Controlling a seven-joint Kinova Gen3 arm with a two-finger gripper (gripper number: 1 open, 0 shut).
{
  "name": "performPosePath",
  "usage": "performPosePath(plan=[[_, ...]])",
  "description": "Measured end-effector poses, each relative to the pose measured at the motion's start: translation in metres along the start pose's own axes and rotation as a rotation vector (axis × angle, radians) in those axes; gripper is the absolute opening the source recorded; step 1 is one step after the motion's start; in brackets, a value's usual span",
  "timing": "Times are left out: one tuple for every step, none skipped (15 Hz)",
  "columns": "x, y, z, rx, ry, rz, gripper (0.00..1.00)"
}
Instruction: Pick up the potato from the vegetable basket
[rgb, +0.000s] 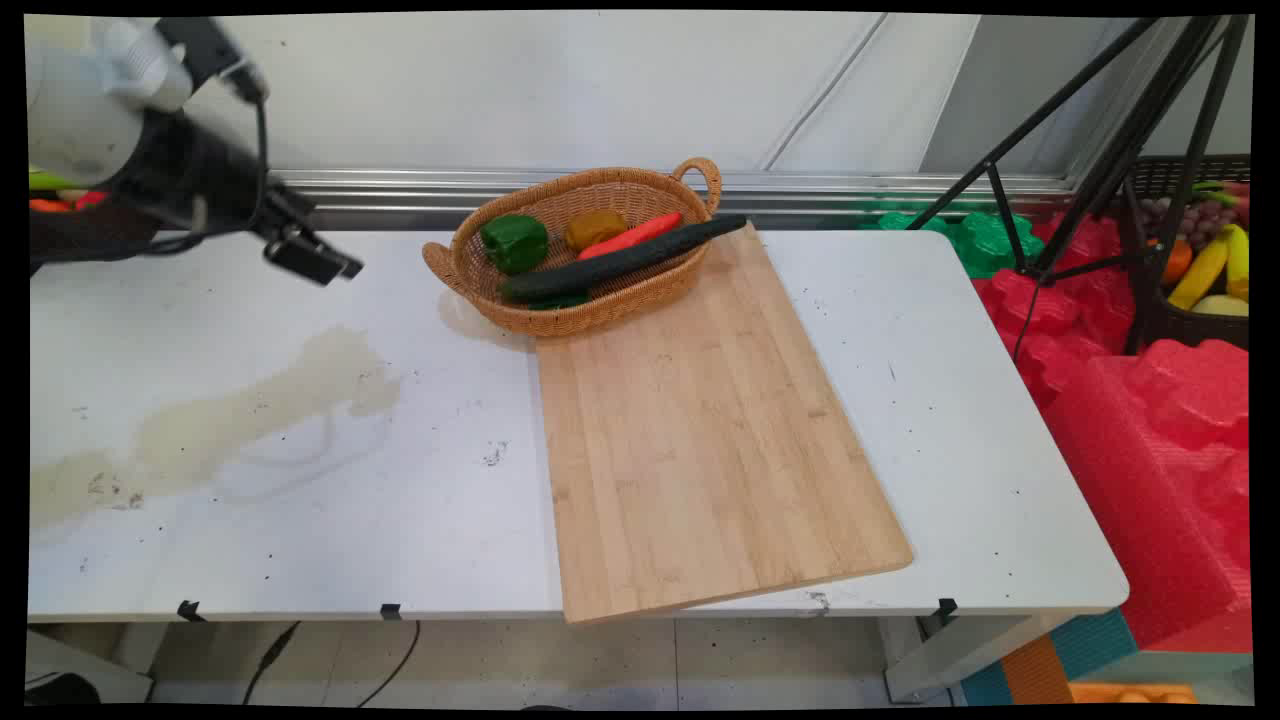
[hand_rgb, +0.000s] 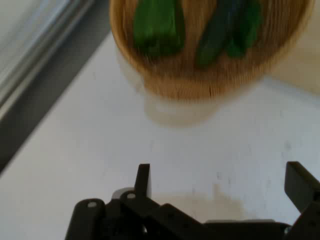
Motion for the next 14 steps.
performPosePath(plan=[[0.009, 0.000, 0.001, 0.001, 0.014, 0.003, 1.00], [0.015, 0.001, 0.002, 0.001, 0.023, 0.006, 1.00], [0.025, 0.002, 0.004, 0.000, 0.034, 0.011, 1.00], [0.031, 0.003, 0.006, 0.000, 0.040, 0.015, 1.00], [0.042, 0.004, 0.010, -0.002, 0.049, 0.021, 1.00], [0.053, 0.006, 0.016, -0.004, 0.058, 0.025, 1.00], [0.066, 0.008, 0.023, -0.007, 0.066, 0.027, 1.00], [0.076, 0.010, 0.030, -0.009, 0.073, 0.027, 1.00], [0.083, 0.011, 0.036, -0.010, 0.077, 0.026, 1.00], [0.093, 0.012, 0.044, -0.011, 0.082, 0.024, 1.00], [0.101, 0.012, 0.050, -0.011, 0.085, 0.021, 1.00], [0.111, 0.013, 0.060, -0.010, 0.090, 0.018, 1.00], [0.124, 0.013, 0.072, -0.009, 0.093, 0.014, 1.00], [0.135, 0.012, 0.084, -0.007, 0.094, 0.011, 1.00]])
